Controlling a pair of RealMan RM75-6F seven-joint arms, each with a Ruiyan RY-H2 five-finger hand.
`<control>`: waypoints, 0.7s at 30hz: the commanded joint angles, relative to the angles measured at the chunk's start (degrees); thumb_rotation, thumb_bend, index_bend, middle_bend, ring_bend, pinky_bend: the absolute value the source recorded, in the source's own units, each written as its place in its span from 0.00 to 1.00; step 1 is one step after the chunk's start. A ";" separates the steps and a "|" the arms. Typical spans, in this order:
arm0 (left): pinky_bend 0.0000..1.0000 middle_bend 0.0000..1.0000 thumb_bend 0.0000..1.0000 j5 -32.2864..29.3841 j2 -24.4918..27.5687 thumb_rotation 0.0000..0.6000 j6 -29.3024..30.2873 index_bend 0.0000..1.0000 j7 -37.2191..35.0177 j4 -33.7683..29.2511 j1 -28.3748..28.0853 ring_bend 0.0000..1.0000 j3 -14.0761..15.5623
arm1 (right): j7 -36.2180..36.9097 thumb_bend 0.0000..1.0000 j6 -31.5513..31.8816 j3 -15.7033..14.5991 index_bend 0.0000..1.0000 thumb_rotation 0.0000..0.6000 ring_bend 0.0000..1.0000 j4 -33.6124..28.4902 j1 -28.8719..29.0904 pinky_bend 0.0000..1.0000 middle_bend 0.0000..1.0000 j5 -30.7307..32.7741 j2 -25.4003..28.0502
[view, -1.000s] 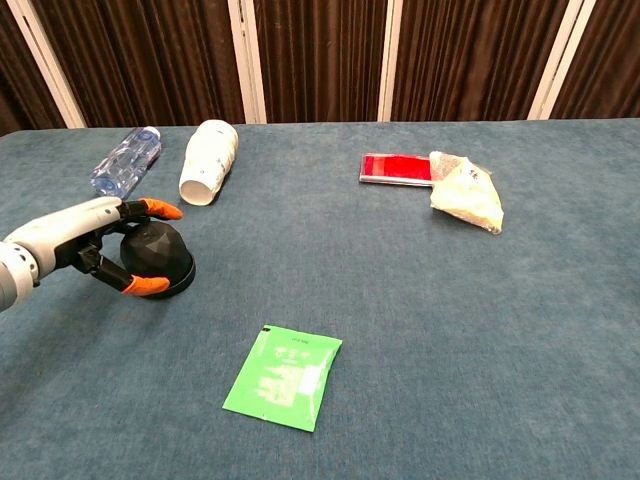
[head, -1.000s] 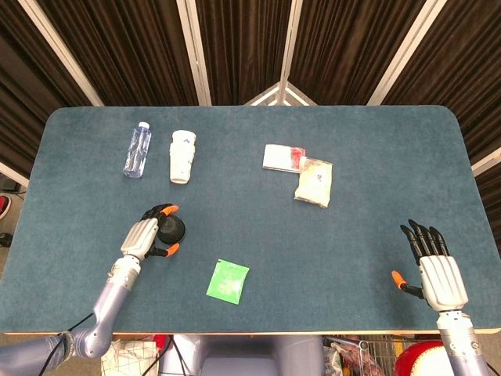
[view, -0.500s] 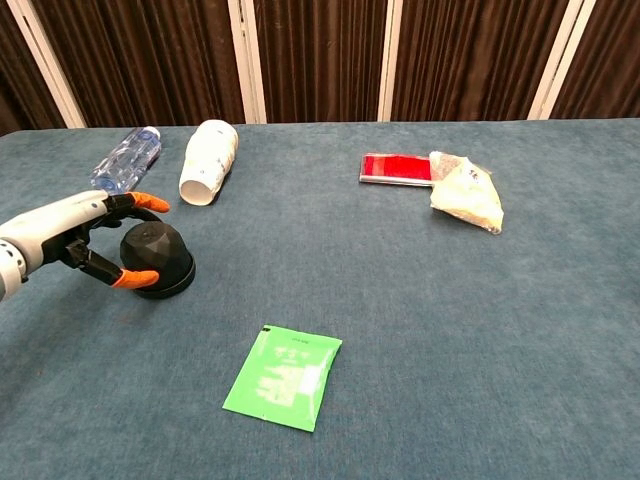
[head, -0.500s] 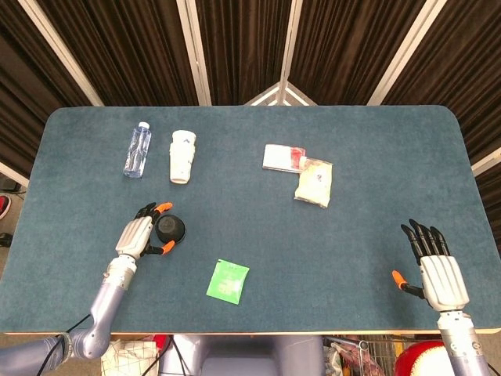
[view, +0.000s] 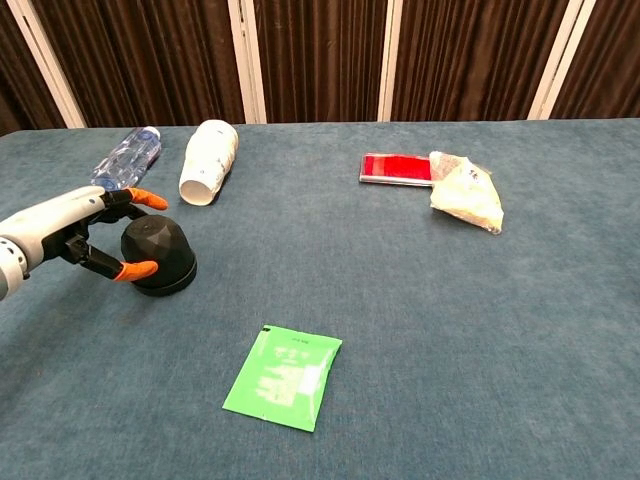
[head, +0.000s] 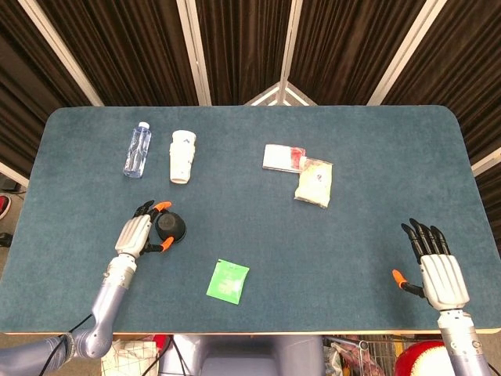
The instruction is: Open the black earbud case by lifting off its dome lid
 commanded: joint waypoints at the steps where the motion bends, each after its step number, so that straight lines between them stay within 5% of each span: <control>1: 0.00 0.43 0.59 0.22 0.20 1.00 0.39 0.18 -0.41 -0.99 0.08 0.00 -0.42 | -0.03 0.29 -0.04 0.01 0.07 1.00 0.07 -0.01 0.03 0.01 0.02 0.00 0.04; 12: 0.00 0.42 0.59 -0.11 1.37 1.00 0.35 0.19 -0.05 -7.85 -1.02 0.00 -2.45 | 0.36 0.29 0.18 0.28 0.07 1.00 0.07 -0.15 0.05 0.01 0.02 0.14 0.42; 21: 0.00 0.38 0.59 -4.55 -4.83 1.00 -1.73 0.19 4.92 -3.90 -5.60 0.00 -4.35 | 0.90 0.29 -0.14 0.48 0.07 1.00 0.07 0.17 0.27 0.01 0.02 0.40 0.64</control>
